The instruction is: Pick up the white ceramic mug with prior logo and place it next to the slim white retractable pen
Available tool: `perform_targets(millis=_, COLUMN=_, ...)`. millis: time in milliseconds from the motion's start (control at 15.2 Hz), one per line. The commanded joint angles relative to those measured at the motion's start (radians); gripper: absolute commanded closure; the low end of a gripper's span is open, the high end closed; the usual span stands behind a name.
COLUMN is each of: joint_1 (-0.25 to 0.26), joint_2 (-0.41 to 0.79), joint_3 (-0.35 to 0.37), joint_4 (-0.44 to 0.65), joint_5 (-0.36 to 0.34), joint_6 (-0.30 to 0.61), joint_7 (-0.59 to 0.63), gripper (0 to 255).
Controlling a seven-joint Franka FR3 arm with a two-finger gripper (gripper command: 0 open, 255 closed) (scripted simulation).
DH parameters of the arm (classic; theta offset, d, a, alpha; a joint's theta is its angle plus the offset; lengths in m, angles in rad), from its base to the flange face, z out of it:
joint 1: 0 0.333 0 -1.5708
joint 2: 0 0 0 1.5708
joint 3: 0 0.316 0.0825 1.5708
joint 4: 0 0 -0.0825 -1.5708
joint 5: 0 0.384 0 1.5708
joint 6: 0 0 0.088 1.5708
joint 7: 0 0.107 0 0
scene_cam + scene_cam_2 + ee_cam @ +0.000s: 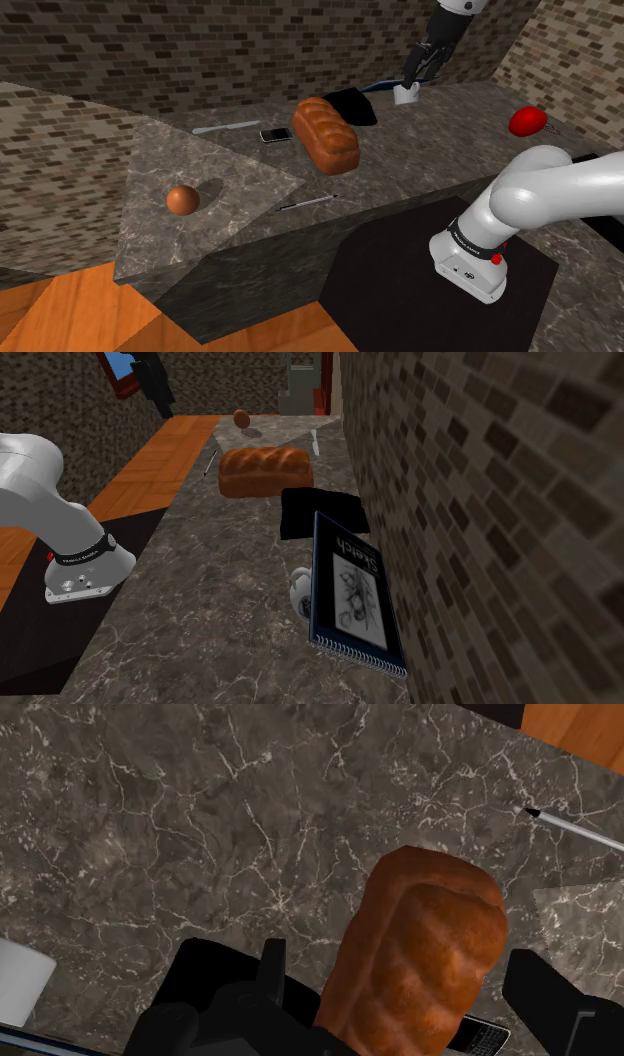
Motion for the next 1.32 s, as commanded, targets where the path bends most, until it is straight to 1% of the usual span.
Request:
perform_targets(millis=0, joint_1=0.0, joint_2=0.0, joint_3=0.0, joint_4=0.0, joint_5=0.0, joint_6=0.0, joint_7=0.0, gripper=0)
perform_targets(millis=330, joint_1=-0.045, joint_2=0.077, joint_3=-0.106, joint_4=0.0, joint_5=-0.045, joint_6=0.085, joint_7=-0.089, gripper=0)
perform_targets(millis=660, joint_1=-0.08, joint_2=0.182, joint_3=-0.21, joint_4=0.027, joint_5=-0.073, joint_6=0.169, joint_7=-0.178, gripper=0)
perform_targets(millis=990, joint_1=-0.102, joint_2=0.309, joint_3=-0.315, joint_4=0.083, joint_5=-0.075, joint_6=0.246, joint_7=-0.271, gripper=0)
perform_targets(millis=1254, joint_1=-0.111, joint_2=0.426, joint_3=-0.398, joint_4=0.147, joint_5=-0.052, joint_6=0.298, joint_7=-0.354, gripper=0)
